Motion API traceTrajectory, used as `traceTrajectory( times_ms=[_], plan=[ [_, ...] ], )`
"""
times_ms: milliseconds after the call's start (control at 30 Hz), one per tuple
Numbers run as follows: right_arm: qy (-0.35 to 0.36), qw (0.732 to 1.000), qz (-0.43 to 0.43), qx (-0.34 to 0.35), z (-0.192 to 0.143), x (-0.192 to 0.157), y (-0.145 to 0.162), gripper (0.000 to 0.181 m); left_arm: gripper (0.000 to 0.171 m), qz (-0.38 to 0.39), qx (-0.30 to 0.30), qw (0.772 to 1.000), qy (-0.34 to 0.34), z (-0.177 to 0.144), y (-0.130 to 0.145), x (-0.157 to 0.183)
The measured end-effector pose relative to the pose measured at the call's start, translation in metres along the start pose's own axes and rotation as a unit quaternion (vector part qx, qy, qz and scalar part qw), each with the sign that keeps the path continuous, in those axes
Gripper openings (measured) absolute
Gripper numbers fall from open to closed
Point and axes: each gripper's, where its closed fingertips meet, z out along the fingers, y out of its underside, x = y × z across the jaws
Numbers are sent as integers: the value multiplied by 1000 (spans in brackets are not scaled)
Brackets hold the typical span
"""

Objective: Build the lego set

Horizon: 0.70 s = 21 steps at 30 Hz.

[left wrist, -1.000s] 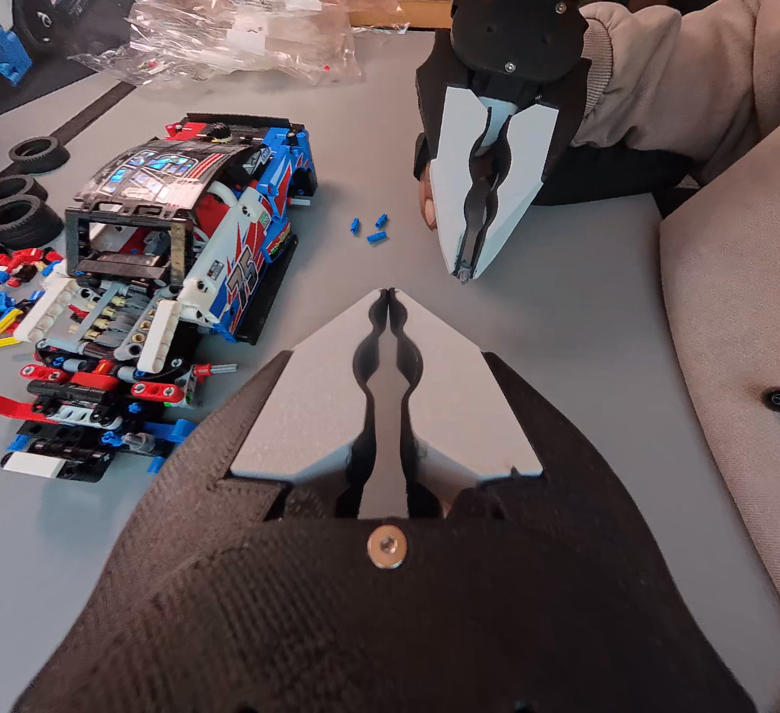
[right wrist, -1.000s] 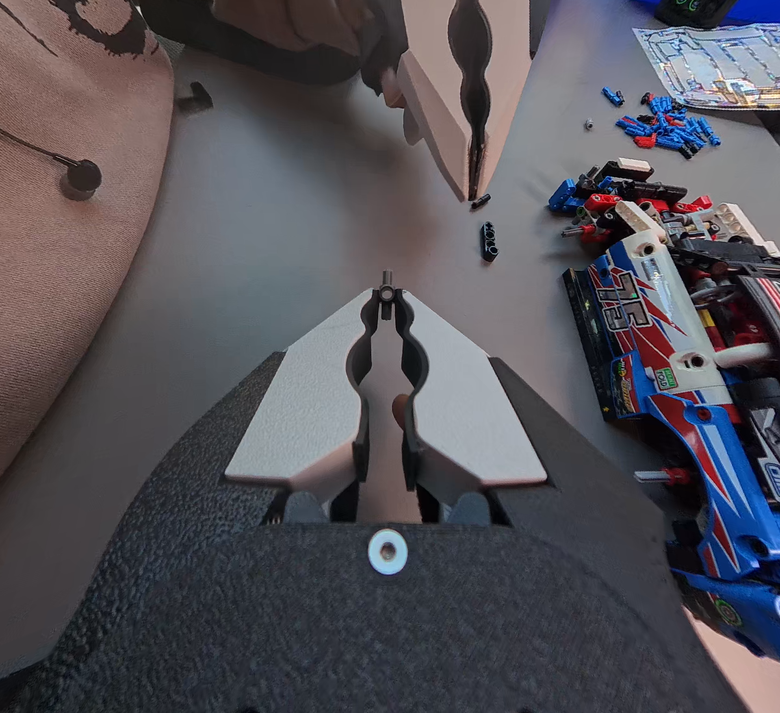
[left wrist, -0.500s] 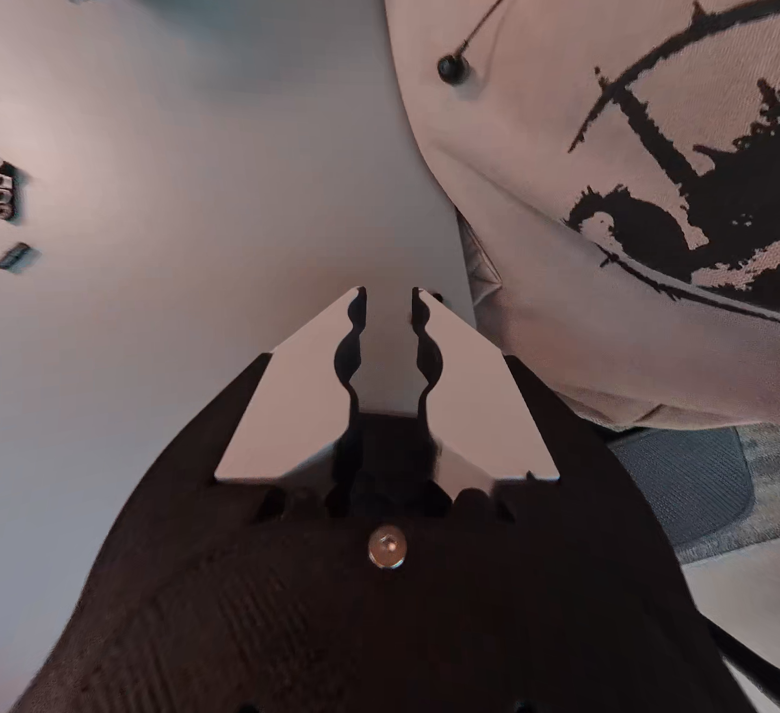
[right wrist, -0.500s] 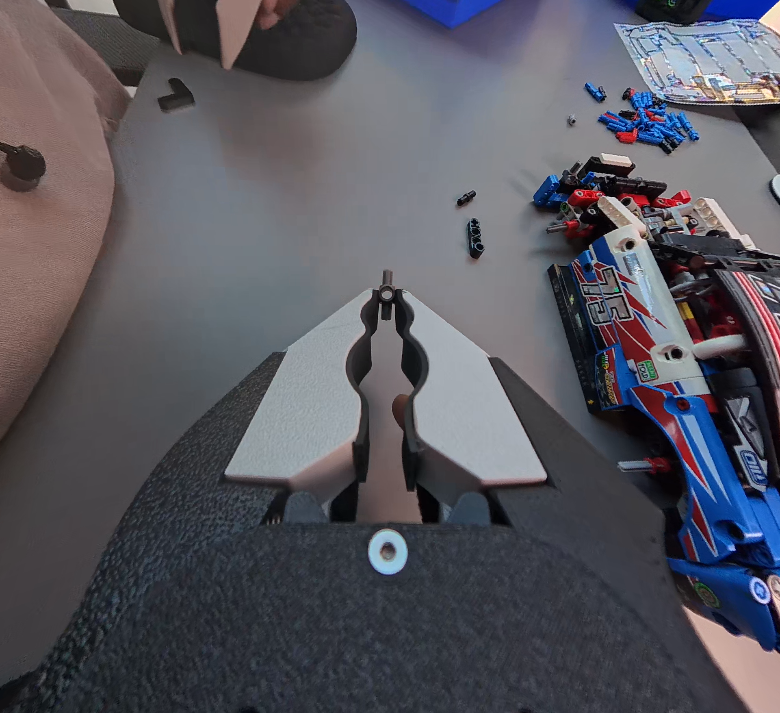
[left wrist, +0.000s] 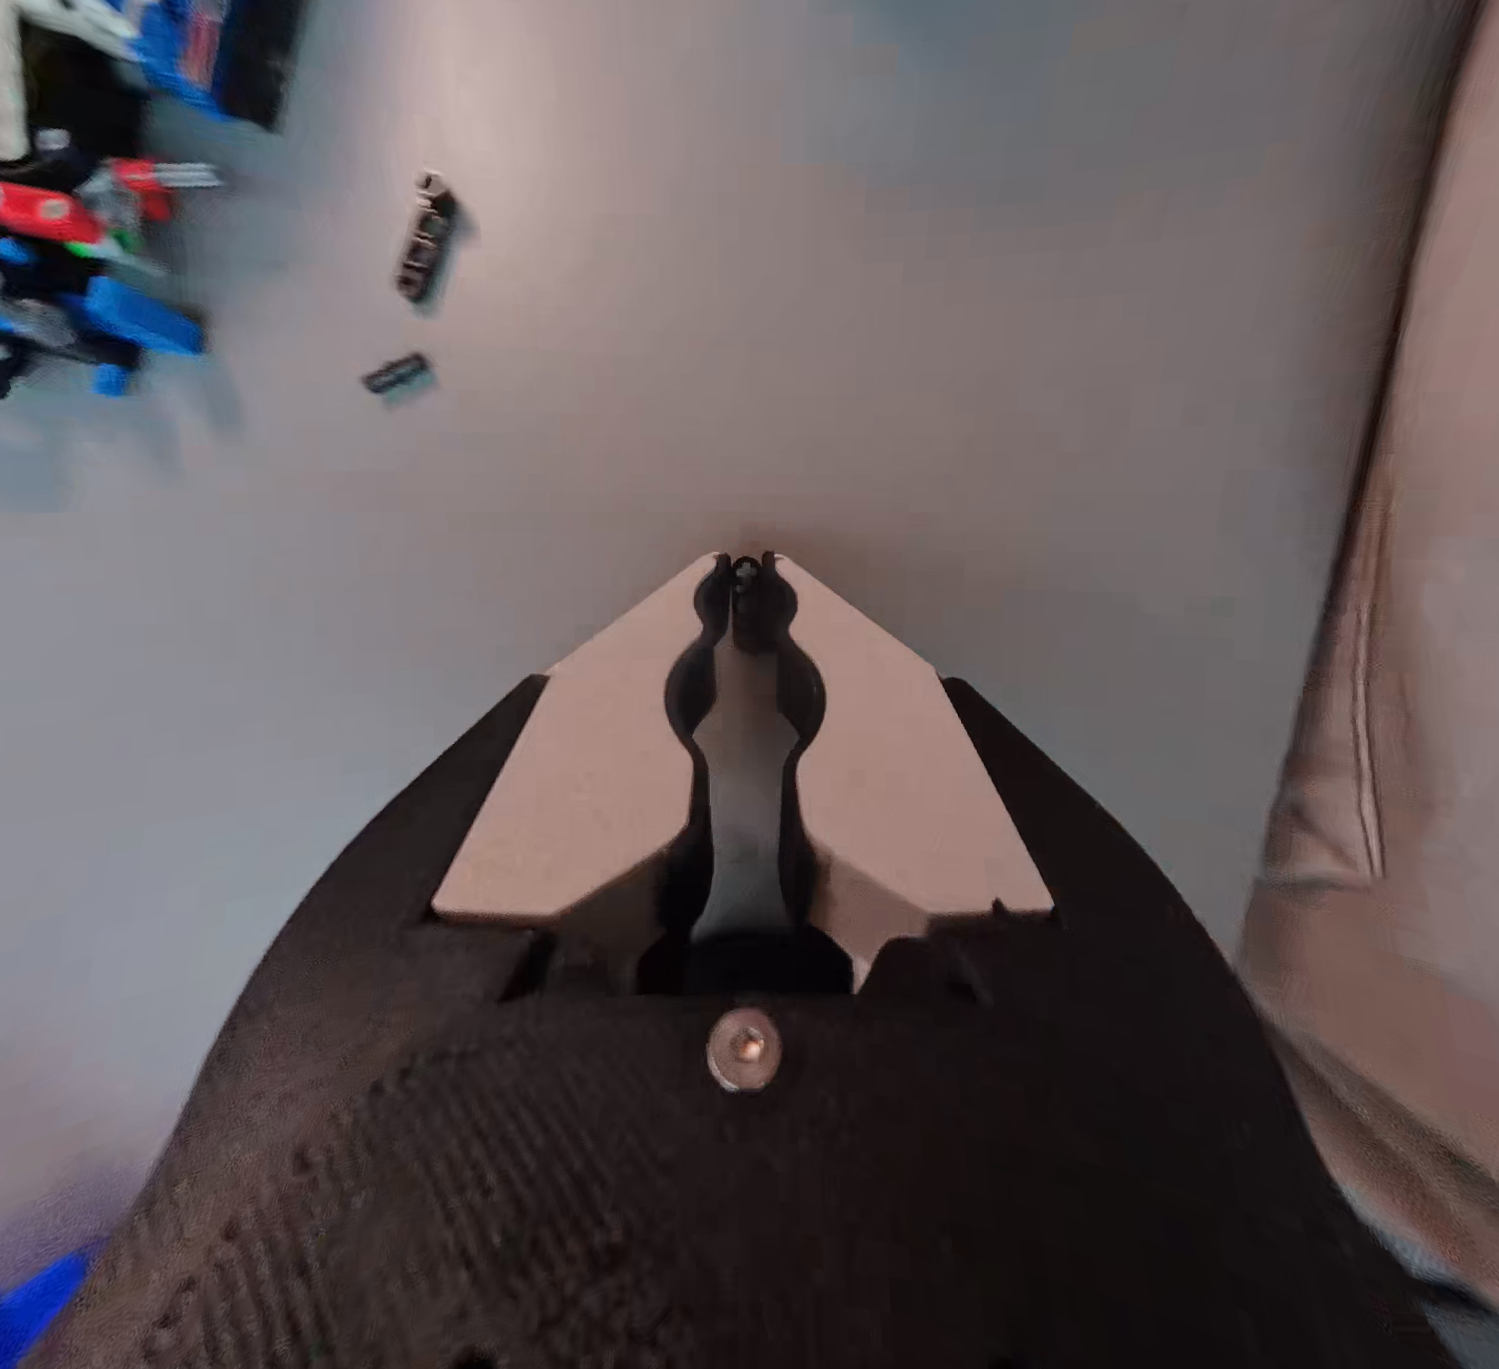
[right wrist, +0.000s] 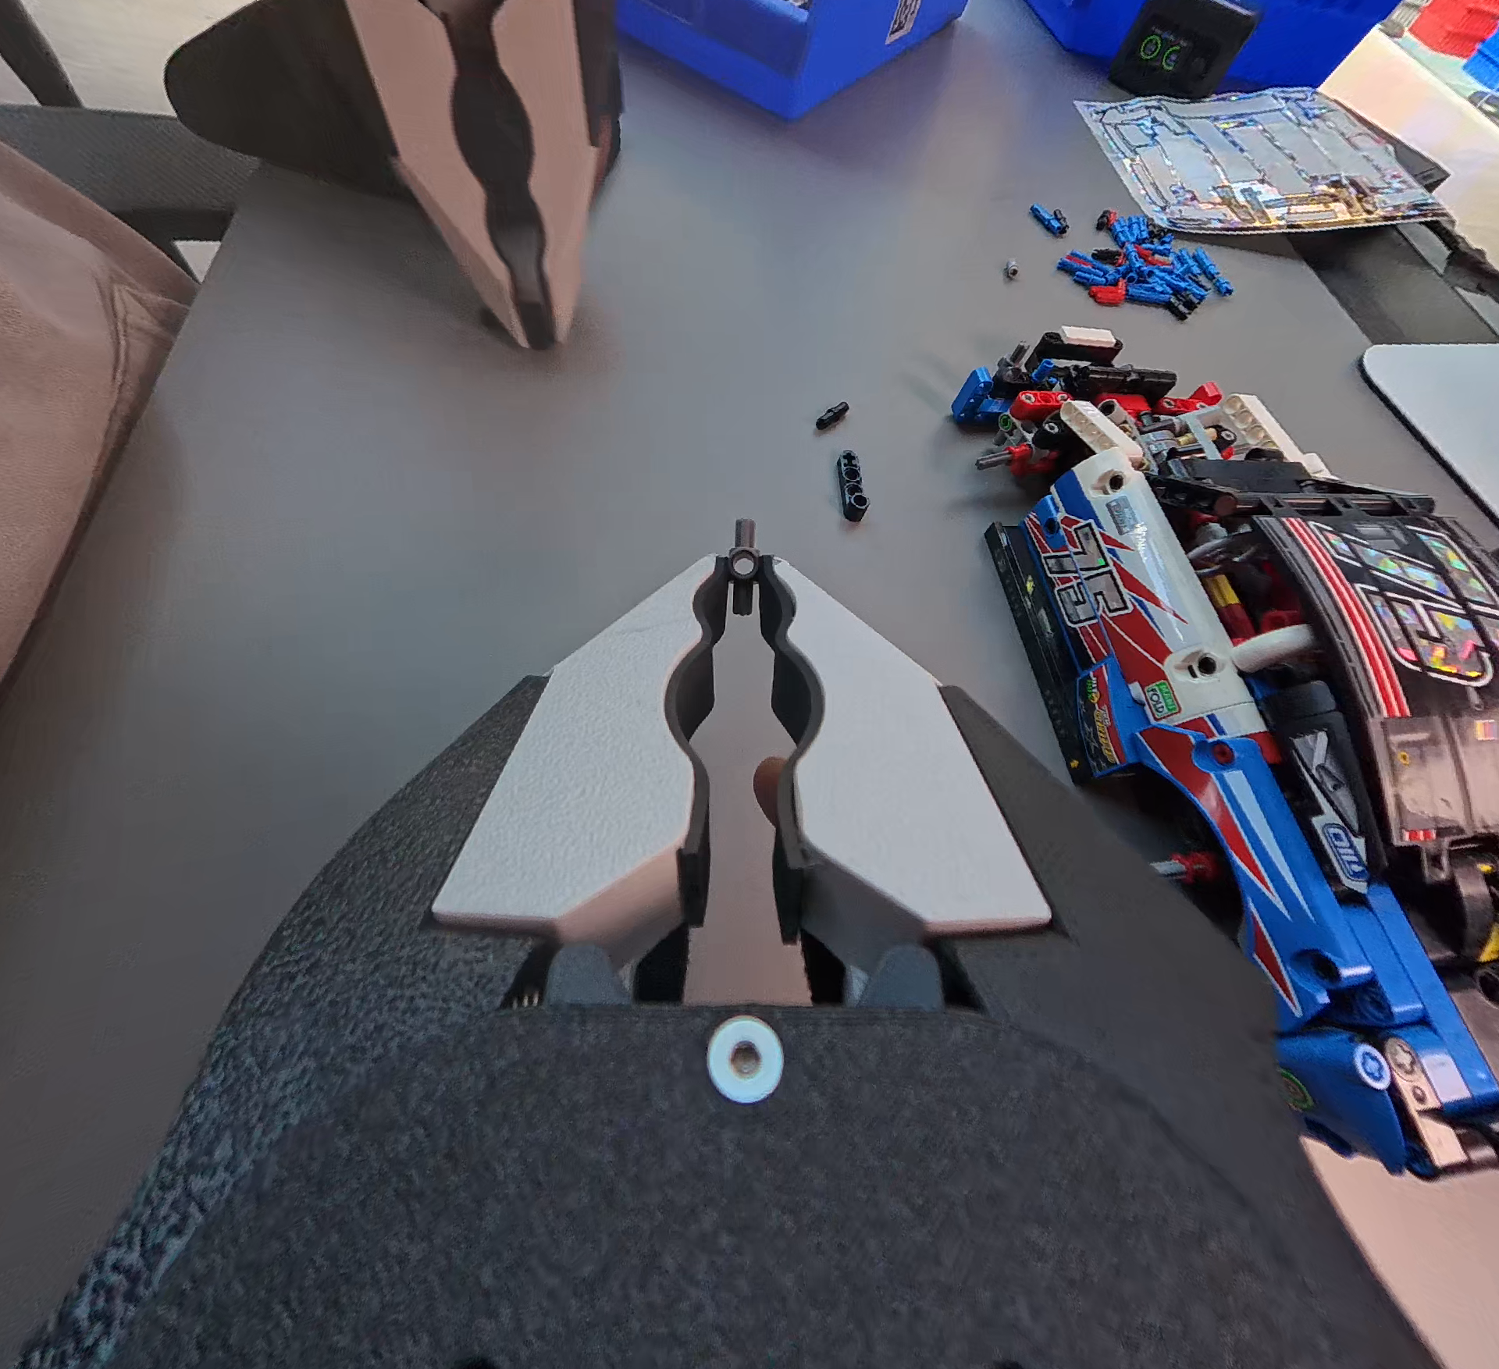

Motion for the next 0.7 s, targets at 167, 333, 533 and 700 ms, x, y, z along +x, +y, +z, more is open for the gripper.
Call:
traceTrajectory(
  times_ms=[167, 333, 533, 700],
  plan=[
    [18, 1000, 13, 2, -3, 9, 3, 5, 16, -189, 81, 978, -29, 26, -34, -64],
    [29, 999, 26, 7, -8, 17, 6, 5, 18, -162, 85, 983, -3, 17, -29, -73],
    [25, 999, 30, -2, -4, 18, 10, 5, 19, -47, 57, 997, -19, 23, -25, -66],
    [30, 999, 35, -1, -5, 19, 11, 5, 12, -22, 50, 998, -18, 31, -36, -58]
  ],
)
